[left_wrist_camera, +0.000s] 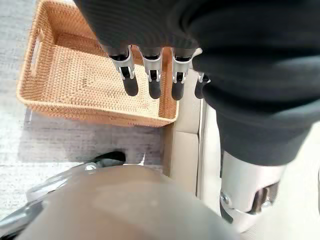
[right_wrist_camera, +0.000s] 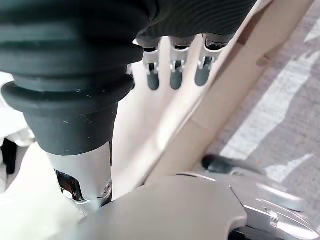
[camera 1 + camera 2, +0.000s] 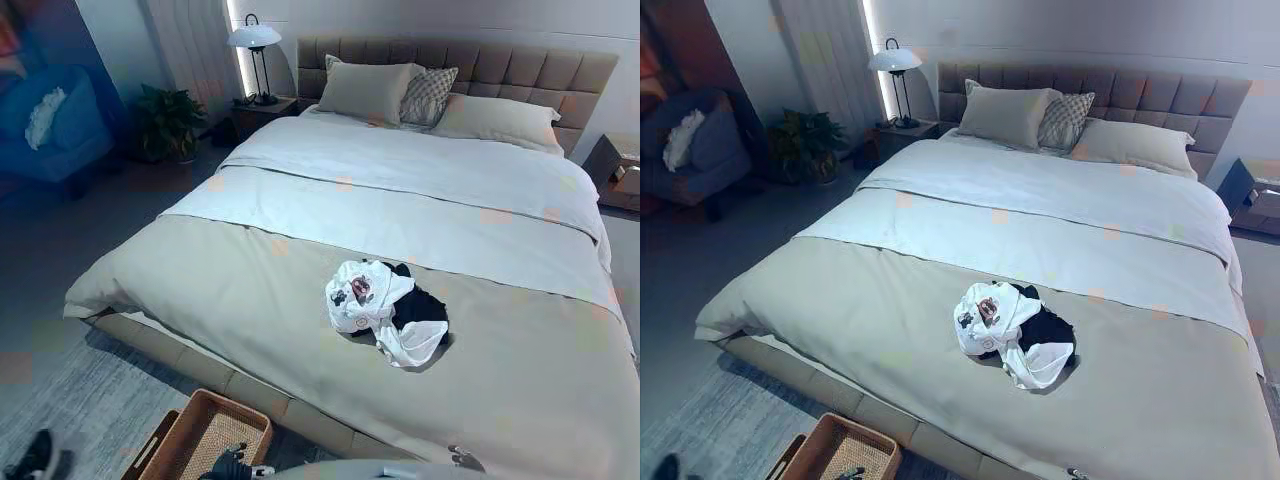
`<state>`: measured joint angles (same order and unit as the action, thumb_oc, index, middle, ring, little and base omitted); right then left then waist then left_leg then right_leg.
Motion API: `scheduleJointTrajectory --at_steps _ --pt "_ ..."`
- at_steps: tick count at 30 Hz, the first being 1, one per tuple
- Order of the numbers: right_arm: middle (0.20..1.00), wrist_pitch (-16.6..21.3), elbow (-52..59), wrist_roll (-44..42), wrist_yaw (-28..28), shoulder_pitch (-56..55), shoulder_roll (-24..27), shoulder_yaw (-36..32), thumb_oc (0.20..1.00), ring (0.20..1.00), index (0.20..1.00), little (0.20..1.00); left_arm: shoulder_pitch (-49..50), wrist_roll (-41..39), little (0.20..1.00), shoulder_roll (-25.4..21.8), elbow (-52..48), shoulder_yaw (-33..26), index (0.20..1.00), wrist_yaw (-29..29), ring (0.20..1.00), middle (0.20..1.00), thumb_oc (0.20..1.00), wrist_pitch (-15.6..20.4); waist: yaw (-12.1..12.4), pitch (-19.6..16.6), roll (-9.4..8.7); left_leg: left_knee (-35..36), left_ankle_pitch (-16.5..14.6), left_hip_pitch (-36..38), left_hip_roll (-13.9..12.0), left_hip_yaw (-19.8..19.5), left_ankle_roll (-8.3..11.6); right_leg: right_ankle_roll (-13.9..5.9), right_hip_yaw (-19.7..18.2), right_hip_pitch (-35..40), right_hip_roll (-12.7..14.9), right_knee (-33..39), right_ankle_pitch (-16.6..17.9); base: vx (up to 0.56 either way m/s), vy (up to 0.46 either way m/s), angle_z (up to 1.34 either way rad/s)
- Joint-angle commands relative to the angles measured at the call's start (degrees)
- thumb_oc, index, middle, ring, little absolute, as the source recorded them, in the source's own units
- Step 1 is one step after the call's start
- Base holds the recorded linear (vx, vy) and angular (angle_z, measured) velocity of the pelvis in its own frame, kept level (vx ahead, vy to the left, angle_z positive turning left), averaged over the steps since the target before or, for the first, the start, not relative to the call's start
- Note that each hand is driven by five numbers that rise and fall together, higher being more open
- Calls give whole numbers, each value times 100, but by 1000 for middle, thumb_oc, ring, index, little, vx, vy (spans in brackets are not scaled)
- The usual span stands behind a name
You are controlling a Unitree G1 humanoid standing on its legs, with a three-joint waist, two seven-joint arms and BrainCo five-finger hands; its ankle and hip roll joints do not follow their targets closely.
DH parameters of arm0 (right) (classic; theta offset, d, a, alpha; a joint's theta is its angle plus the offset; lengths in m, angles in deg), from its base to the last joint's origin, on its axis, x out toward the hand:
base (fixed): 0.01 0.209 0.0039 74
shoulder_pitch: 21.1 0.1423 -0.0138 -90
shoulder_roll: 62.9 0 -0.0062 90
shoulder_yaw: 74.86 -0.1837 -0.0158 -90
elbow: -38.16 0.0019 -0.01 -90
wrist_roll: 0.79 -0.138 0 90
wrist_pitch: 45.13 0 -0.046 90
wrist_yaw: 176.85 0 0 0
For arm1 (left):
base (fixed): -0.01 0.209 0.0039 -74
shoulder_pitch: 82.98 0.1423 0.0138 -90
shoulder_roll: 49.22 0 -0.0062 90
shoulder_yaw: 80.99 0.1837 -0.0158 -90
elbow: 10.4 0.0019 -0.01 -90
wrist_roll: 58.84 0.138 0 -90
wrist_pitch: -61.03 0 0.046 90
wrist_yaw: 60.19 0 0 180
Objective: Pick up clothes into the bucket
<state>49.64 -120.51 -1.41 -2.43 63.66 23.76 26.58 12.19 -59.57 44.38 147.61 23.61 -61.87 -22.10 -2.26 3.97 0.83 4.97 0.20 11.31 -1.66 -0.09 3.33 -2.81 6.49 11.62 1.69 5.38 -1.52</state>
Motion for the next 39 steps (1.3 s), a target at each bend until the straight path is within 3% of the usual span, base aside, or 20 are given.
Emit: scheduleJointTrajectory --at_steps 1,23,30,39 --pt "1000 113 -185 110 -54 421 19 158 1000 1000 1000 1000 -377 82 1000 226 305 28 1000 -25 1000 1000 1000 66 -62 58 -295 -367 -220 -289 175 -130 -39 -372 140 -124 368 -232 5 -7 12 -6" --pt "1000 149 -43 -124 -229 467 84 -37 1000 1000 1000 1000 -350 139 1000 201 359 -9 1000 -175 1000 1000 1000 54 -45 99 -322 -351 -215 -298 175 -163 -36 -371 177 -127 357 -252 -27 0 0 0" --pt "1000 371 963 -819 -402 780 338 -359 1000 1000 1000 1000 -316 150 1000 118 235 10 1000 -256 1000 1000 1000 96 -16 178 -319 -313 -172 -372 171 -207 -31 -374 236 -244 367 -373 -61 -1 1 0" --pt "1000 488 2391 -559 -759 1550 818 -305 1000 1000 1000 1000 -314 10 1000 61 -15 73 1000 -379 1000 1000 1000 134 102 378 -285 -283 -54 -637 207 -352 -47 -364 386 -531 414 -589 -108 -18 9 10"
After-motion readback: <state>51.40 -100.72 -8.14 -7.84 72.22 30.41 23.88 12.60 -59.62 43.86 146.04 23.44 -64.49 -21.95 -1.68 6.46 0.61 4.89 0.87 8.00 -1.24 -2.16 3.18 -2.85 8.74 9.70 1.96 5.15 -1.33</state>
